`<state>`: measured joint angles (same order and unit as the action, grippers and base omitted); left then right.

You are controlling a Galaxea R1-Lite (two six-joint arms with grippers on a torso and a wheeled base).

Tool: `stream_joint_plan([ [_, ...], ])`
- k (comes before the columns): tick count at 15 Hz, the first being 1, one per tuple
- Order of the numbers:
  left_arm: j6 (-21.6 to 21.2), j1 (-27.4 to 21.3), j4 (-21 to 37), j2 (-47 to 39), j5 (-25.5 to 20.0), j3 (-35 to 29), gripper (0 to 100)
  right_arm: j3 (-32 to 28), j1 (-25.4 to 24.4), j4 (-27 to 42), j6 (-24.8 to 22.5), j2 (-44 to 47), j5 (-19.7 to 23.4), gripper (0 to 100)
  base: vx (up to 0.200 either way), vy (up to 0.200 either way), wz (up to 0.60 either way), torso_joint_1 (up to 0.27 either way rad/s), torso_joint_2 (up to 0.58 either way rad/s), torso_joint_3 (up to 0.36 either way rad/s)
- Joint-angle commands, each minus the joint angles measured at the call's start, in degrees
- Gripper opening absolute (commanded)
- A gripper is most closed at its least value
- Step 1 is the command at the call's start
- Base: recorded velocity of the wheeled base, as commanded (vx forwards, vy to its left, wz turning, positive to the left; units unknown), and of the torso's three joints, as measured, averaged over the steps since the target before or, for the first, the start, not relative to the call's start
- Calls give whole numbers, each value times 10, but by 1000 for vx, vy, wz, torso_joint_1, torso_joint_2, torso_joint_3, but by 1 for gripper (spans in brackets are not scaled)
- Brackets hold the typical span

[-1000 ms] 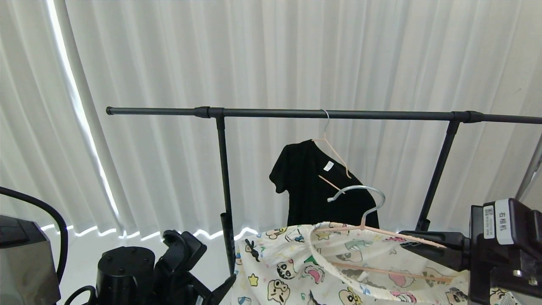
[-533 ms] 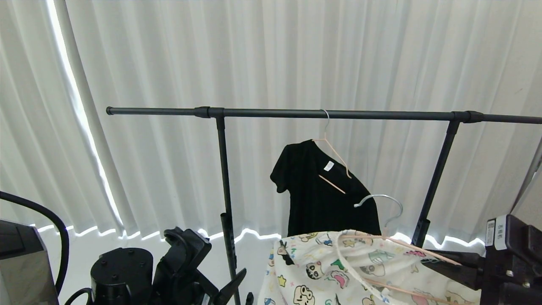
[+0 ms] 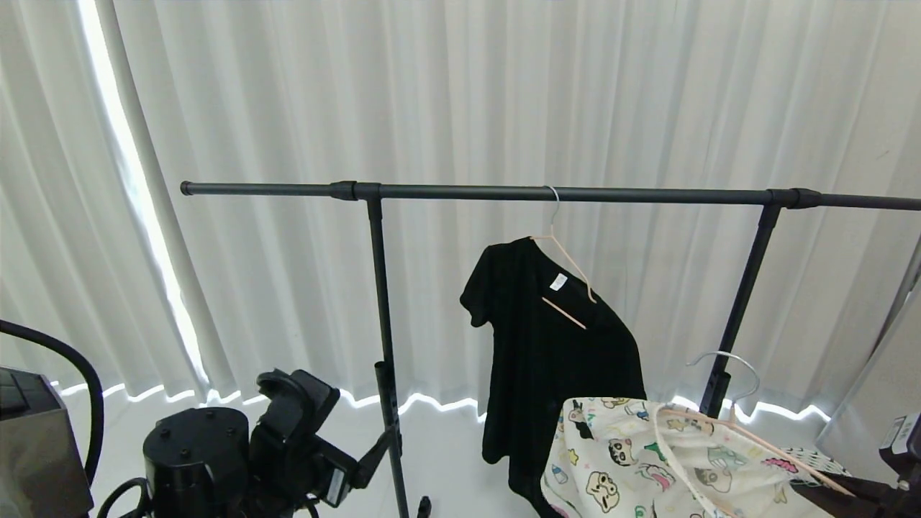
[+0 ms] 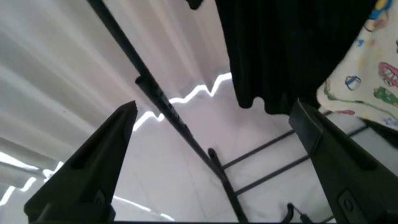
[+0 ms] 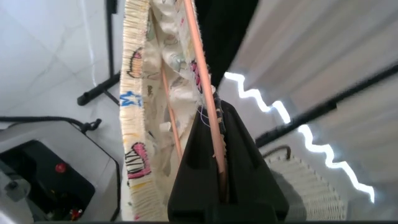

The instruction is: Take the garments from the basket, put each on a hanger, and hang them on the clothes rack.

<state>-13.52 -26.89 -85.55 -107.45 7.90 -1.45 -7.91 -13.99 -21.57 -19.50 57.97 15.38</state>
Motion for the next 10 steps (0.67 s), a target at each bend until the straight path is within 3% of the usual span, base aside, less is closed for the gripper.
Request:
stream_joint_plan([
  [1, 6, 92, 1, 24, 0, -29, 100, 0, 13, 7, 2, -8, 0, 0, 0, 0, 0, 0, 0, 0],
  [3, 7, 159, 29, 40, -1, -83, 100, 1, 16, 10, 2, -9, -4, 0, 0, 0, 0, 0, 0, 0],
  [6, 40, 194, 165, 85, -2, -201, 100, -3, 16, 19, 2, -14, -8, 0, 0, 0, 0, 0, 0, 0],
  [7, 81, 195, 321, 135, -3, -289, 100, -11, 16, 28, 2, -15, -8, 0, 0, 0, 0, 0, 0, 0],
  [8, 112, 185, 435, 171, -8, -332, 100, -18, 16, 39, 2, -15, -8, 0, 0, 0, 0, 0, 0, 0],
  [10, 123, 163, 652, 264, -69, -354, 100, -29, 16, 60, 2, -15, -8, 0, 0, 0, 0, 0, 0, 0],
])
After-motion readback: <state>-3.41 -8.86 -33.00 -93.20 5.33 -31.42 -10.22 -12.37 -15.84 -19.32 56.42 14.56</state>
